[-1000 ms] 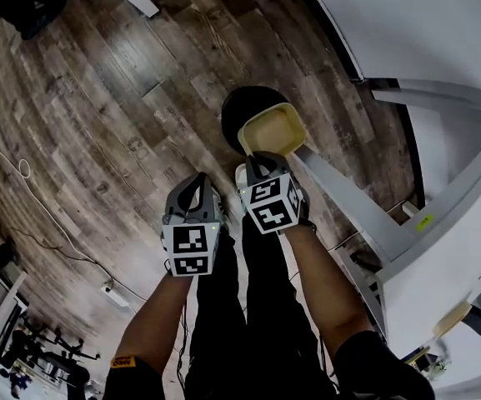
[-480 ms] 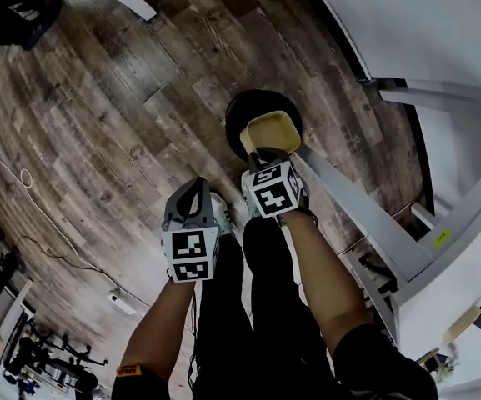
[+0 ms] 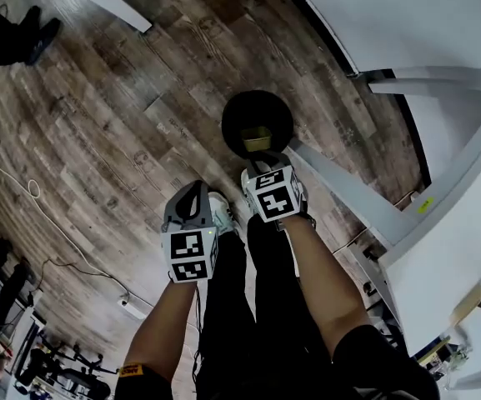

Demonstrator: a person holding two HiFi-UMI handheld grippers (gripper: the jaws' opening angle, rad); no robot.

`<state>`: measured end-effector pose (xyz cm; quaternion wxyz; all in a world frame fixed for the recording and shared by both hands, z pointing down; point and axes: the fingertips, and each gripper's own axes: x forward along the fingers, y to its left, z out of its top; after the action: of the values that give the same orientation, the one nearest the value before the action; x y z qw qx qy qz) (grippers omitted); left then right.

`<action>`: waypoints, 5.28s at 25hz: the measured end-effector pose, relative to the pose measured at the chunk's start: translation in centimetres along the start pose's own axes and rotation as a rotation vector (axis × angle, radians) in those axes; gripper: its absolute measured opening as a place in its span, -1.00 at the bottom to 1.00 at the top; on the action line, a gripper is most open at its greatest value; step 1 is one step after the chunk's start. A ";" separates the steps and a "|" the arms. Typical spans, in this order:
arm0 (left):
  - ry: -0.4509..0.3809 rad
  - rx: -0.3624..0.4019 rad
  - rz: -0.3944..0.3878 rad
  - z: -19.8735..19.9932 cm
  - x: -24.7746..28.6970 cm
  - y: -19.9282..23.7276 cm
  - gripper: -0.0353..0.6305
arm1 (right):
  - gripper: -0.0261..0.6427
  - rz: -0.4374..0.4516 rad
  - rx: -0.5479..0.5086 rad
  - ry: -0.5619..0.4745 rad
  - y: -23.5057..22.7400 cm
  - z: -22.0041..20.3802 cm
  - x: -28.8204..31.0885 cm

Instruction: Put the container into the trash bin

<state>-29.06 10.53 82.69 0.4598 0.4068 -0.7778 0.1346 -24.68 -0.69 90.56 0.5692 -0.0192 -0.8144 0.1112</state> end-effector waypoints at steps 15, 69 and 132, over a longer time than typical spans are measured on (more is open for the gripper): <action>-0.162 0.012 -0.011 12.4 -15.7 -4.0 -0.87 | -0.78 -0.029 0.088 -0.272 6.4 7.7 -22.5; -0.493 0.398 -0.399 21.5 -39.0 -32.4 -0.87 | -0.83 -0.384 0.231 -0.721 3.2 -1.5 -60.3; -0.168 0.695 -0.666 6.0 -24.6 -75.1 -0.87 | -0.82 -0.701 0.507 -0.246 -26.6 -42.5 -67.1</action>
<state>30.16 -28.02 46.78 0.2506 0.7722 -0.5490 0.1988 41.01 -30.46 47.92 0.4583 0.4114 -0.7803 0.1092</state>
